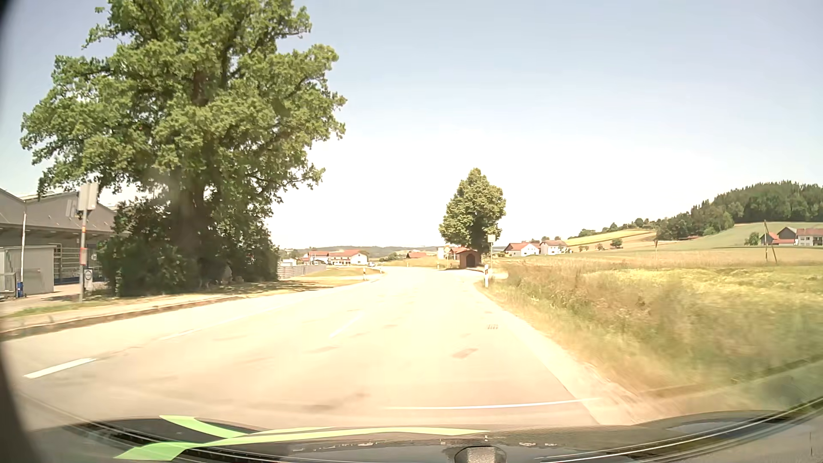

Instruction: Follow the waypoints while adhering to traffic rules and regulations

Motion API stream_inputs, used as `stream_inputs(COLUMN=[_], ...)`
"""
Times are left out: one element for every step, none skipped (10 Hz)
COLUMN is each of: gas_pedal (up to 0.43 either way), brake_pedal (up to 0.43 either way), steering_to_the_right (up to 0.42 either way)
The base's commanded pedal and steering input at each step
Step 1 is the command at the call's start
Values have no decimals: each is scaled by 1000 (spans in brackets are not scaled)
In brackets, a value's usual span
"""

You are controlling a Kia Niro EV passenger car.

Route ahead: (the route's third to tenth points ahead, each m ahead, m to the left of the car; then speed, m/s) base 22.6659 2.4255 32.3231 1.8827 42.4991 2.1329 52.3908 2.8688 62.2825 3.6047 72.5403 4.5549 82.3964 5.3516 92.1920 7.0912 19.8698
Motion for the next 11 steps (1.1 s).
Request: stream_inputs(gas_pedal=[177, 169, 169, 169, 169, 169, 169, 157, 118, 118, 118], brake_pedal=[0, 0, 0, 0, 0, 0, 0, 0, 0, 0, 0], steering_to_the_right=[-2, -4, -4, -4, -4, -4, -4, -4, -4, -4, -4])
